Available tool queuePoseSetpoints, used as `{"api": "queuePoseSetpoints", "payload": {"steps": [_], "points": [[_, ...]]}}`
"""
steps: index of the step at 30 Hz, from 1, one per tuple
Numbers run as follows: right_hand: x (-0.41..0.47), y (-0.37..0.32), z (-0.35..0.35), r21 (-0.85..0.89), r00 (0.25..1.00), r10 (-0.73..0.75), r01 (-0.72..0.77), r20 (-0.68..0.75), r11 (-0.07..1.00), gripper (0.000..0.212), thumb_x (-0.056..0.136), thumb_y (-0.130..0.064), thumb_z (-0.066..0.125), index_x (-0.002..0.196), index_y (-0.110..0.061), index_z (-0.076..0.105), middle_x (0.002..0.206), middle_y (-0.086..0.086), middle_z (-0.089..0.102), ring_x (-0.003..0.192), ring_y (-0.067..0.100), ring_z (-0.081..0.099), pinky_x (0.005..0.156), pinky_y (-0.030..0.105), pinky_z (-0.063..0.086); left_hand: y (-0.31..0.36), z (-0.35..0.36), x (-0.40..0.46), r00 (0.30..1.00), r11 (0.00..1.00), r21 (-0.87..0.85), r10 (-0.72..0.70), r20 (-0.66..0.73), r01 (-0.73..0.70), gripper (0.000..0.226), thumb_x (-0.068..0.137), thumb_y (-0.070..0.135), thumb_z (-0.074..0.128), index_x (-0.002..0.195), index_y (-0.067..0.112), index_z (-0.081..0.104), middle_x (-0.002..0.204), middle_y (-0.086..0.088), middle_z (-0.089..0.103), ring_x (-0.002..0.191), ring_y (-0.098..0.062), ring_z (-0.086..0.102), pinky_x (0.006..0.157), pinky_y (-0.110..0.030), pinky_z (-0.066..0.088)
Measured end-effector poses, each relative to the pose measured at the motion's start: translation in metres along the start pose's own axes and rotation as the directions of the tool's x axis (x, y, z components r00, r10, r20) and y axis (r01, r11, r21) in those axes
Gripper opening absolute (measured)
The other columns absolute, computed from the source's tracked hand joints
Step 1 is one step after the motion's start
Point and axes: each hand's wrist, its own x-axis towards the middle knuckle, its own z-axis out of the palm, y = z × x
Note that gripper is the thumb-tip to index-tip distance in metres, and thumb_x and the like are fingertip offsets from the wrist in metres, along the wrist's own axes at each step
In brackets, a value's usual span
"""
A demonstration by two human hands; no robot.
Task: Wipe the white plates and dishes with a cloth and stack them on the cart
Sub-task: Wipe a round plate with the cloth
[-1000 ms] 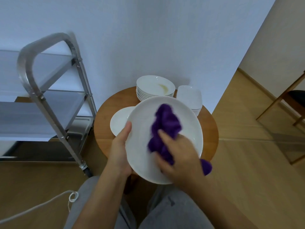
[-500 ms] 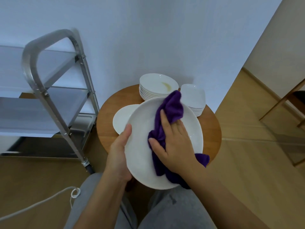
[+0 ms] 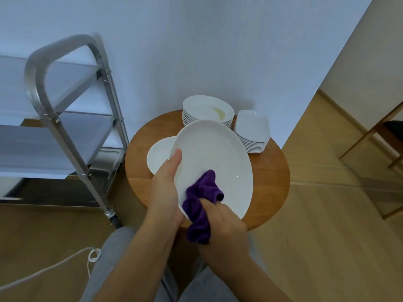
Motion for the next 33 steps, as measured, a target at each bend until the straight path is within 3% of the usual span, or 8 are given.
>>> {"api": "queuePoseSetpoints", "payload": {"steps": [3, 5, 9, 14, 20, 25, 28, 33], "points": [[0.02, 0.003, -0.019, 0.215, 0.955, 0.288, -0.297, 0.075, 0.93, 0.017, 0.076, -0.017, 0.07, 0.089, -0.023, 0.06, 0.07, -0.006, 0.063, 0.07, 0.01, 0.063, 0.068, 0.006, 0.048, 0.007, 0.001, 0.001, 0.996, 0.994, 0.095, 0.051, 0.079, -0.059, 0.061, 0.049, 0.059, 0.07, 0.103, 0.035, 0.058, 0.098, 0.002, 0.072, 0.088, -0.024, 0.07, 0.069, -0.04, 0.059], [0.034, 0.011, -0.035, 0.439, 0.629, 0.65, -0.772, 0.426, 0.46, 0.048, 0.066, -0.025, 0.082, 0.104, -0.027, 0.052, 0.084, -0.009, 0.059, 0.085, 0.014, 0.061, 0.076, 0.018, 0.053, 0.016, -0.004, 0.004, 0.994, 0.987, 0.14, 0.07, 0.079, -0.08, 0.086, 0.039, 0.07, 0.064, 0.117, 0.034, 0.053, 0.103, 0.005, 0.071, 0.096, -0.022, 0.068, 0.074, -0.04, 0.057], [0.045, 0.036, -0.046, 0.805, 0.613, 0.593, -0.583, 0.523, -0.107, 0.069, 0.048, -0.008, 0.076, 0.115, -0.018, 0.059, 0.106, 0.007, 0.07, 0.093, 0.027, 0.068, 0.067, 0.037, 0.057, 0.007, -0.032, 0.026, 0.972, 0.881, 0.471, 0.141, -0.191, -0.035, 0.087, 0.068, 0.062, 0.06, 0.141, 0.026, 0.03, 0.139, -0.004, 0.046, 0.124, -0.026, 0.046, 0.096, -0.045, 0.04], [0.036, 0.051, -0.03, 0.743, 0.605, 0.437, -0.486, 0.666, -0.46, 0.046, 0.055, -0.003, 0.074, 0.097, -0.019, 0.075, 0.109, 0.011, 0.07, 0.096, 0.028, 0.068, 0.07, 0.038, 0.057, -0.007, -0.05, 0.032, 0.958, 0.943, -0.209, -0.221, 0.183, 0.258, 0.077, 0.054, 0.037, 0.087, 0.122, 0.016, 0.058, 0.118, -0.013, 0.066, 0.105, -0.034, 0.064, 0.079, -0.05, 0.055], [0.04, 0.08, -0.03, 0.828, 0.496, 0.741, -0.543, 0.453, -0.142, 0.045, 0.057, -0.022, 0.077, 0.099, -0.015, 0.067, 0.086, 0.001, 0.073, 0.083, 0.021, 0.068, 0.058, 0.023, 0.054, 0.026, -0.051, 0.034, 0.989, 0.986, 0.093, 0.133, 0.071, -0.139, 0.037, 0.062, 0.013, 0.07, 0.098, 0.016, 0.062, 0.087, -0.002, 0.075, 0.079, -0.021, 0.071, 0.056, -0.032, 0.057], [0.093, 0.066, -0.05, 0.774, 0.867, 0.253, -0.497, 0.429, 0.391, 0.072, 0.062, -0.007, 0.067, 0.127, -0.026, 0.043, 0.102, -0.016, 0.066, 0.094, 0.001, 0.063, 0.073, 0.018, 0.052, 0.043, -0.029, 0.027, 0.9, 0.556, 0.71, 0.311, 0.304, -0.432, 0.037, 0.058, 0.01, 0.085, 0.079, 0.029, 0.062, 0.068, 0.021, 0.068, 0.067, 0.011, 0.062, 0.05, -0.006, 0.045], [0.131, 0.049, -0.052, 0.328, 0.767, -0.163, -0.066, 0.621, 0.942, 0.101, 0.067, -0.024, 0.07, 0.147, -0.037, 0.009, 0.146, -0.013, 0.03, 0.132, 0.003, 0.029, 0.108, 0.024, 0.029, 0.049, -0.014, 0.023, 0.859, 0.433, 0.748, 0.151, 0.49, -0.503, 0.035, 0.059, 0.018, 0.086, 0.082, 0.029, 0.062, 0.074, 0.026, 0.068, 0.073, 0.009, 0.062, 0.055, -0.006, 0.045], [0.164, 0.05, -0.063, 0.261, 0.53, -0.177, -0.087, 0.829, 0.961, 0.091, 0.058, -0.039, 0.086, 0.124, -0.059, 0.027, 0.118, -0.033, 0.046, 0.109, -0.004, 0.048, 0.08, 0.016, 0.051, 0.07, -0.01, 0.013, 0.839, 0.372, 0.796, -0.078, 0.539, -0.477, 0.042, 0.06, 0.02, 0.085, 0.094, 0.031, 0.062, 0.088, 0.018, 0.069, 0.085, 0.002, 0.063, 0.063, -0.013, 0.052]]}}
